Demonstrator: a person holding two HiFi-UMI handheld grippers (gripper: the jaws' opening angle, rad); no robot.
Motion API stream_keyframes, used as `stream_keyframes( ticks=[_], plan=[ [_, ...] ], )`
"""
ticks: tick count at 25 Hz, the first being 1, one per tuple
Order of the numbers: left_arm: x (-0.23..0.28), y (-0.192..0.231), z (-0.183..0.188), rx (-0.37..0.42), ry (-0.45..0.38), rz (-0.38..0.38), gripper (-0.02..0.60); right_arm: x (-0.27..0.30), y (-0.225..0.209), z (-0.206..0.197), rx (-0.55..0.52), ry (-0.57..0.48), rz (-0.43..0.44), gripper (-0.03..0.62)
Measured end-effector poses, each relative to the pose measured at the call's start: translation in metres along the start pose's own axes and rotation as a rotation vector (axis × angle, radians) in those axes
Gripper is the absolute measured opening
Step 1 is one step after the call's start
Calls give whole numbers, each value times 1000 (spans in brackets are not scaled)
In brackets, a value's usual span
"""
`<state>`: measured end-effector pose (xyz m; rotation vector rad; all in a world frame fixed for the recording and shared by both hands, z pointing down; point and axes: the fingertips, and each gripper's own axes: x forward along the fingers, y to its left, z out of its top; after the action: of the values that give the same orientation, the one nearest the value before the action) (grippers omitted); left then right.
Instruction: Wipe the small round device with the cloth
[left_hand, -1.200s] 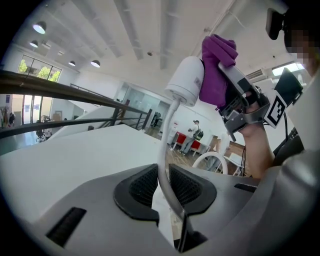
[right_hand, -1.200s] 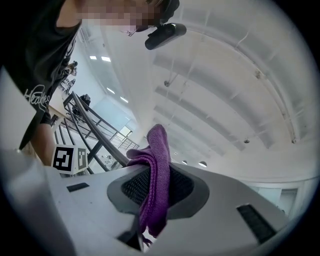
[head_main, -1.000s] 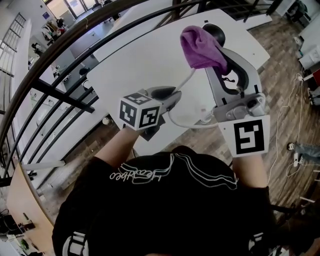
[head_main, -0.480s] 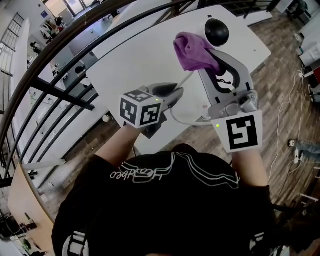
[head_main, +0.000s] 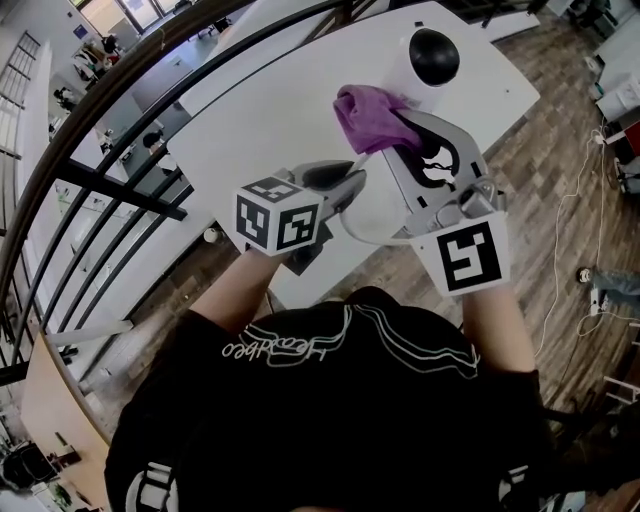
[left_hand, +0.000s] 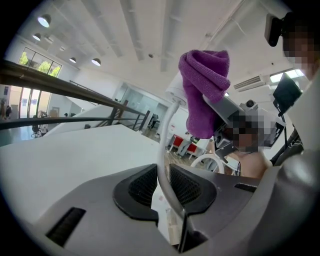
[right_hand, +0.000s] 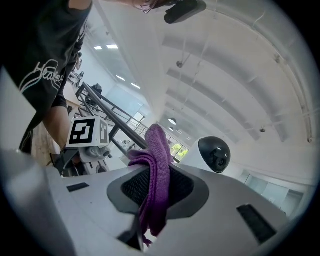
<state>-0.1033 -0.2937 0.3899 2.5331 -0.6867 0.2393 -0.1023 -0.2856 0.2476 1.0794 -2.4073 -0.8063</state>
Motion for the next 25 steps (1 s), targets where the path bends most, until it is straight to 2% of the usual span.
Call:
stream_keyframes(
  ticks=[6, 14, 19, 22, 25],
  plan=[
    [3, -1, 0, 38, 3, 8, 84, -3, 15, -8, -9, 24, 85, 66],
    [0, 0, 1, 35, -1, -5, 84, -27, 8, -12, 4, -2, 106, 67],
    [2, -1, -1, 59, 9, 24, 84, -45, 0, -15, 69, -94, 126, 66],
    [2, -2, 0, 78, 14, 63, 84, -53, -7, -12, 26, -137, 159, 66],
    [4, 0, 0, 107, 10, 129, 80, -63, -16, -8, -4, -215, 226, 66]
  ],
)
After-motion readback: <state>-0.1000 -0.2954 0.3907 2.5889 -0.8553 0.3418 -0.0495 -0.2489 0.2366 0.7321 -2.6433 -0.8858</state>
